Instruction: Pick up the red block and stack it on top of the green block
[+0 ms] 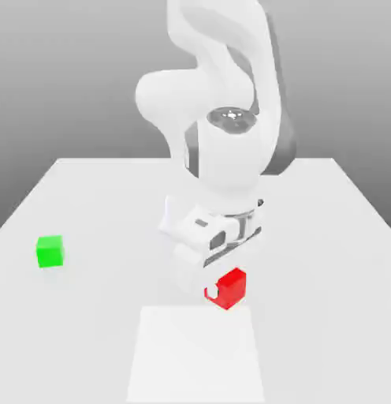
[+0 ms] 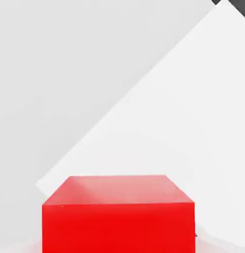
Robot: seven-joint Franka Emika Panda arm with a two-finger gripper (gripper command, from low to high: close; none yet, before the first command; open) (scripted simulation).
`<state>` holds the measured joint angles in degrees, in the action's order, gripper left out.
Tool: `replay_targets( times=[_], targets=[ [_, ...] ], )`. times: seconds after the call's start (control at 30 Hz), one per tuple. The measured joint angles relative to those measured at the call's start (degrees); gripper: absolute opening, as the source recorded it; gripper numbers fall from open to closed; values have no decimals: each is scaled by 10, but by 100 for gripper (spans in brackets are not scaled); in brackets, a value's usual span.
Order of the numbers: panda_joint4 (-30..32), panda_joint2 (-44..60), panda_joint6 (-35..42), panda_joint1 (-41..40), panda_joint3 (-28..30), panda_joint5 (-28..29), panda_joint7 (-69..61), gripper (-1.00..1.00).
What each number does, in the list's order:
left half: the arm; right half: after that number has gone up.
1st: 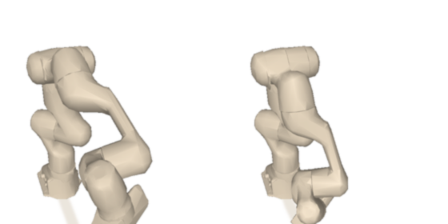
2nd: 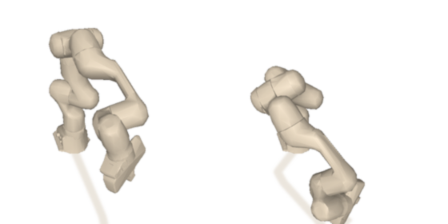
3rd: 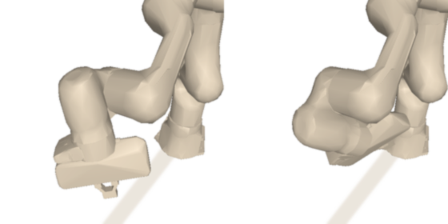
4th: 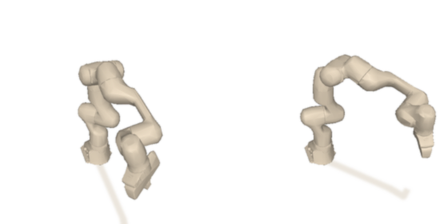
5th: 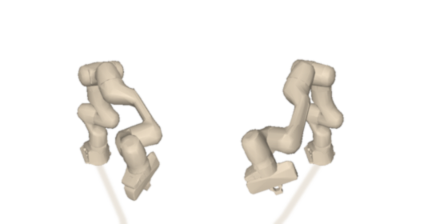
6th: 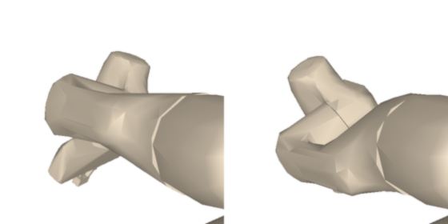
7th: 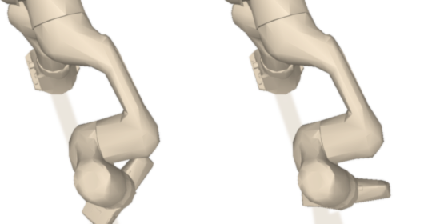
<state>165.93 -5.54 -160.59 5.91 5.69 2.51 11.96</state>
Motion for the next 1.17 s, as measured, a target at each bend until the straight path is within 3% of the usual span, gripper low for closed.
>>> replay_targets(
  times=[0.6, 0.83, 1.03, 1.07, 1.17],
  targets=[
    [-10, -78, 79, -441, 242, 121, 293, -100],
    [-15, -14, 22, -423, 272, 54, 256, -100],
    [-15, 69, -50, -394, 266, -73, 168, -100],
    [-15, 84, -62, -400, 254, -100, 148, 100],
    [-15, 84, -62, -400, 254, -100, 148, 100]
  ],
)
